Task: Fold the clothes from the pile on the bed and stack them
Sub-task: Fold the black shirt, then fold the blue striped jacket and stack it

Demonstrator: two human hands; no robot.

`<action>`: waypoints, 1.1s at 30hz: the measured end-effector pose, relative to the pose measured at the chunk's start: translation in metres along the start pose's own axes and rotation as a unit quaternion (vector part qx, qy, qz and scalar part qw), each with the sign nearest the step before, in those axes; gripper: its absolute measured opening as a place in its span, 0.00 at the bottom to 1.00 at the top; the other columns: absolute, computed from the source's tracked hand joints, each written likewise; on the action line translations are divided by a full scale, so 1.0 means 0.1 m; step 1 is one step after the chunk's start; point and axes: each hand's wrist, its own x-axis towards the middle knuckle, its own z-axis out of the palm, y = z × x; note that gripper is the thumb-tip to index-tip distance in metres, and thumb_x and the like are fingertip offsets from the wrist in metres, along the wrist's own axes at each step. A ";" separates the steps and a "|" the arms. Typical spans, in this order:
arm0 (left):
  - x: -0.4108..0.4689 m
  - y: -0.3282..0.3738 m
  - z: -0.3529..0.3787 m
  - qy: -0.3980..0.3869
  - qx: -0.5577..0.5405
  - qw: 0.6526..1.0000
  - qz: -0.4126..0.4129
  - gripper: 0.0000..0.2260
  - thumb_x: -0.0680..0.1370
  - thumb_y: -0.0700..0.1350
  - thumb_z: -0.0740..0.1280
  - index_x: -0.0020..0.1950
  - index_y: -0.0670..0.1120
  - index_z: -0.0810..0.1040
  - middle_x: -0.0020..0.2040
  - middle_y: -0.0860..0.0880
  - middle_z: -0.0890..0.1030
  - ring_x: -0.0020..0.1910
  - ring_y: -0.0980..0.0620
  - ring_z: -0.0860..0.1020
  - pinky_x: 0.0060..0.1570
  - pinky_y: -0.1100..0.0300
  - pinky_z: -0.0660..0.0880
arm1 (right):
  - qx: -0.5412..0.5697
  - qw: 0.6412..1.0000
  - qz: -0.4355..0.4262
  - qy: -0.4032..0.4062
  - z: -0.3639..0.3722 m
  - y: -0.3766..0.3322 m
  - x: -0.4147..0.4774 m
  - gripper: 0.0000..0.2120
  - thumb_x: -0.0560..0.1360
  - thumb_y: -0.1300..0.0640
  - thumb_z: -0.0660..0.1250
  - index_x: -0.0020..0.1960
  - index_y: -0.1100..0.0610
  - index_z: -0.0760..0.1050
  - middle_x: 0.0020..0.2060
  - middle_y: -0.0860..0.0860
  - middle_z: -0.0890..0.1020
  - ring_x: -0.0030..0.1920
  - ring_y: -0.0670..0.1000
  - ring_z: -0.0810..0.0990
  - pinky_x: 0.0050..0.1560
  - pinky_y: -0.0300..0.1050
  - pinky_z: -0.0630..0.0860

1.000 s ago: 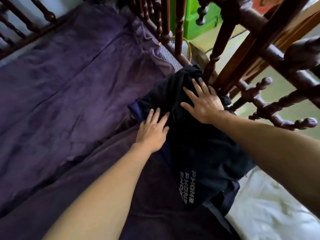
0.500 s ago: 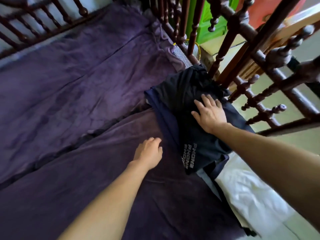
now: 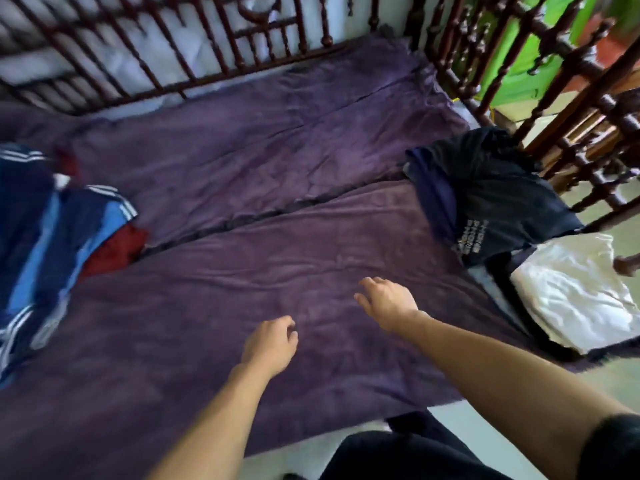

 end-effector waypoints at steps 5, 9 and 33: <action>-1.00 -1.39 -0.43 0.061 -0.002 0.997 -0.048 0.11 0.78 0.50 0.62 0.59 0.51 0.77 0.55 0.48 0.82 0.56 0.46 0.78 0.51 0.56 0.74 | -0.035 0.997 -0.072 -0.010 0.21 -1.51 -0.26 0.17 0.79 0.46 0.58 0.61 0.56 0.69 0.57 0.56 0.78 0.56 0.60 0.78 0.48 0.51 0.73; -1.62 -2.39 -0.90 0.109 -0.009 0.989 -0.103 0.12 0.78 0.50 0.62 0.60 0.50 0.76 0.54 0.48 0.82 0.56 0.46 0.78 0.51 0.56 0.75 | -0.047 0.990 -0.134 0.006 0.20 -2.66 -0.32 0.17 0.79 0.46 0.58 0.61 0.56 0.69 0.57 0.56 0.78 0.56 0.60 0.78 0.48 0.51 0.73; -1.35 -6.47 -2.19 0.074 -0.080 0.977 -0.185 0.12 0.76 0.49 0.66 0.58 0.48 0.78 0.51 0.48 0.82 0.52 0.47 0.79 0.52 0.55 0.75 | -0.041 0.983 -0.153 -0.091 1.22 -6.45 0.85 0.21 0.79 0.46 0.59 0.69 0.52 0.65 0.63 0.55 0.75 0.60 0.59 0.77 0.55 0.51 0.74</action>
